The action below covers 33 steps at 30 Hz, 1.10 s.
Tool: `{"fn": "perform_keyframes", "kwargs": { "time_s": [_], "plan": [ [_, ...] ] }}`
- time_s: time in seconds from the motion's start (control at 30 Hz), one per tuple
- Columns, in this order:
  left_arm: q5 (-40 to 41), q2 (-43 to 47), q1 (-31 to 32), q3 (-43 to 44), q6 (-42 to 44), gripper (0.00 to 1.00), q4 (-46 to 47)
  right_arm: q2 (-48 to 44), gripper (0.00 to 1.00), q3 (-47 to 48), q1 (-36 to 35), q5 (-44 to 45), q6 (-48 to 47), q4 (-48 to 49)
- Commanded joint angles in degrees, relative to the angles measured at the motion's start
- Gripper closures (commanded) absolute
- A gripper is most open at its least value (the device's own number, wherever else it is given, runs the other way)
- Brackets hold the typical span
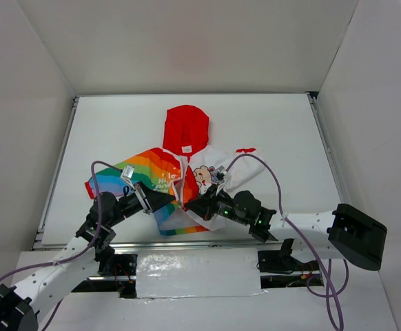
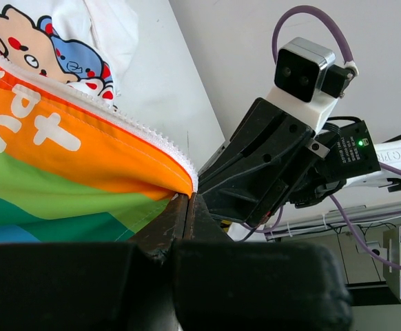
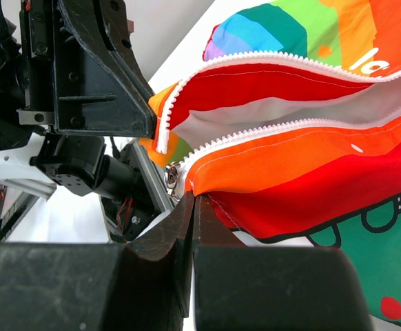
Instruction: Zip up the jacket
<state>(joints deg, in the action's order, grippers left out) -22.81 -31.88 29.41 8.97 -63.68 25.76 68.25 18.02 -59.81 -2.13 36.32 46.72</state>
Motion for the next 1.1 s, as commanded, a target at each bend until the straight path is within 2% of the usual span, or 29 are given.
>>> {"fn": "perform_keyframes", "kwargs": {
  "time_s": [0.0, 1.07],
  "plan": [
    [-1.27, 0.41, 0.21, -0.53, -0.66, 1.00, 3.86, -0.84, 1.00, 2.72, 0.57, 0.73, -0.63, 3.29],
    [-1.80, -0.73, 0.21, -1.50, -0.66, 1.00, 5.97, -1.54, 1.00, 5.62, 1.19, 0.28, -0.72, 0.22]
  ]
}}
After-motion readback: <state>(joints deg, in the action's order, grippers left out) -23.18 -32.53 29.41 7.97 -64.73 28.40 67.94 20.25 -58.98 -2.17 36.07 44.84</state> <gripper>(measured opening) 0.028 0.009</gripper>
